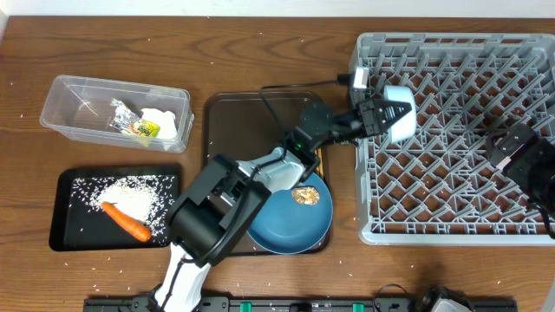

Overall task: Sort waste into correct bins and load items into the dishwasher rack
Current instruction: 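Carry the empty bowl right and set it in the rack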

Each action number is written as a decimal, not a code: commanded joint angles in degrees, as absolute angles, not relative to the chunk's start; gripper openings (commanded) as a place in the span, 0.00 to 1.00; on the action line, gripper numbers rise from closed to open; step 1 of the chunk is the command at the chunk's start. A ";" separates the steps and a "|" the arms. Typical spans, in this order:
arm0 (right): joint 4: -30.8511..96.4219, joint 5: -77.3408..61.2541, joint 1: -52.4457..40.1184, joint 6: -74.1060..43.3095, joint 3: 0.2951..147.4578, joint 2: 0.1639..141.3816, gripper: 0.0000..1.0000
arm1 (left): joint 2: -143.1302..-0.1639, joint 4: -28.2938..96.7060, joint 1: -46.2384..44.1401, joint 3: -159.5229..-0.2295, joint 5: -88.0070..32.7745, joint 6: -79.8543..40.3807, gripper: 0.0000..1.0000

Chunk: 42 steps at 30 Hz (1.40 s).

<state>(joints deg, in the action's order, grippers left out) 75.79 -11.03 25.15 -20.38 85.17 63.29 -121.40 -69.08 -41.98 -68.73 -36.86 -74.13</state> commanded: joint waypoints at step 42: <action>78.46 -10.50 25.96 -17.50 85.43 63.37 0.99 | -125.56 -68.16 -41.95 -70.54 -40.86 -71.61 0.98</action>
